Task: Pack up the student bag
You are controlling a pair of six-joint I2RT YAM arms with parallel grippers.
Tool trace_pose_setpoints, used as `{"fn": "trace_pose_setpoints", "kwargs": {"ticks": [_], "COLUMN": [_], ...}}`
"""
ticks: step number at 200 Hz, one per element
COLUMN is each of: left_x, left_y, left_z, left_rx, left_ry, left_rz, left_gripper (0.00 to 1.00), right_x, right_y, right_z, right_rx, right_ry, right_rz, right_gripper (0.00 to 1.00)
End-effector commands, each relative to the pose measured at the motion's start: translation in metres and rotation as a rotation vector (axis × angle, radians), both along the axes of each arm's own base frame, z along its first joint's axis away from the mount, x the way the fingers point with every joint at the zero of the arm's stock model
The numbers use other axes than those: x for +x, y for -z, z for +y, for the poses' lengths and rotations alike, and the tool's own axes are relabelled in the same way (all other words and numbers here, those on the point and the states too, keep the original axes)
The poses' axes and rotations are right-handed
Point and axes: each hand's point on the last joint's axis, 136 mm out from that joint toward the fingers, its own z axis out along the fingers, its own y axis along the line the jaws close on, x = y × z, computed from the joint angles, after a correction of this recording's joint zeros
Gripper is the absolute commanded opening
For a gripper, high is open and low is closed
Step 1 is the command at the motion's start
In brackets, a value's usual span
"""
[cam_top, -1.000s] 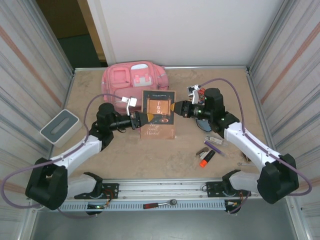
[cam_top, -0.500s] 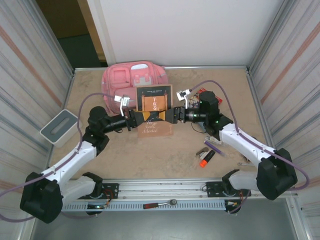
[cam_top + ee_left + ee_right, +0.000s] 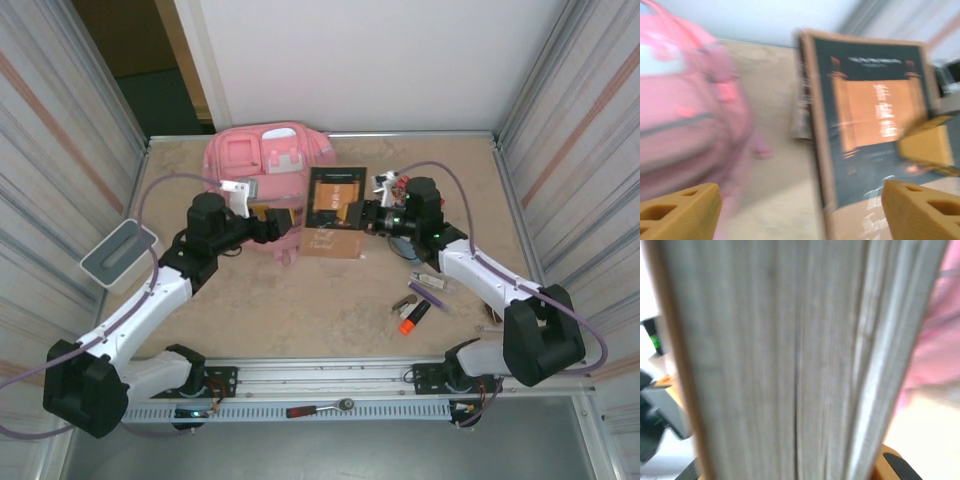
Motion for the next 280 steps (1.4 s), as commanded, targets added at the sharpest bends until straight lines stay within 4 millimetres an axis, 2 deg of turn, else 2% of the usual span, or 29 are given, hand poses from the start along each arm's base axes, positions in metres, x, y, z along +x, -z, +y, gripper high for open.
{"fn": "trace_pose_setpoints", "kwargs": {"ticks": [1,11,33,51,80,110,152,177,198,216,225,232,243,255,280], "left_x": [0.030,0.045,0.075,0.088,0.100,0.090,0.111,0.126,0.122,0.111,0.105,0.099,0.091,0.091,0.091], "left_y": [0.038,0.041,0.071,0.097,0.113,0.134,0.155,0.161,0.167,0.163,0.155,0.147,0.130,0.105,0.044], "left_z": [0.054,0.057,0.060,0.058,0.059,0.046,0.055,0.046,0.029,0.017,0.012,0.009,0.007,0.007,0.007], "left_rx": [0.530,0.656,0.940,1.048,1.033,1.008,1.098,1.077,1.016,0.947,0.902,0.858,0.789,0.714,0.542], "left_ry": [-0.145,-0.122,0.007,0.160,0.302,0.478,0.468,0.471,0.529,0.572,0.581,0.575,0.541,0.464,0.342], "left_rz": [-0.058,-0.089,-0.068,-0.021,0.010,0.007,0.070,0.065,0.069,0.070,0.085,0.106,0.124,0.071,-0.118], "left_gripper": [0.86,0.86,0.84,0.83,0.83,0.83,0.80,0.69,0.54,0.31,0.17,0.10,0.05,0.02,0.00], "right_x": [0.011,0.012,0.008,0.004,0.003,0.001,0.000,-0.001,-0.004,-0.008,-0.010,-0.012,-0.018,-0.023,-0.032], "right_y": [0.009,0.011,0.014,0.016,0.019,0.023,0.028,0.029,0.033,0.032,0.032,0.033,0.037,0.043,0.043], "right_z": [-0.043,-0.052,-0.062,-0.067,-0.073,-0.072,-0.073,-0.070,-0.070,-0.075,-0.078,-0.080,-0.080,-0.076,-0.050], "right_rx": [-0.095,-0.097,-0.122,-0.144,-0.157,-0.151,-0.141,-0.145,-0.155,-0.187,-0.216,-0.240,-0.270,-0.276,-0.186], "right_ry": [0.146,0.161,0.164,0.161,0.169,0.161,0.173,0.172,0.172,0.179,0.183,0.180,0.156,0.124,0.072], "right_rz": [0.049,0.058,0.067,0.067,0.060,0.072,0.089,0.089,0.099,0.091,0.082,0.081,0.100,0.139,0.168], "right_gripper": [0.00,0.00,0.00,0.00,0.00,0.00,0.00,0.00,0.00,0.00,0.00,0.00,0.00,0.00,0.00]}}
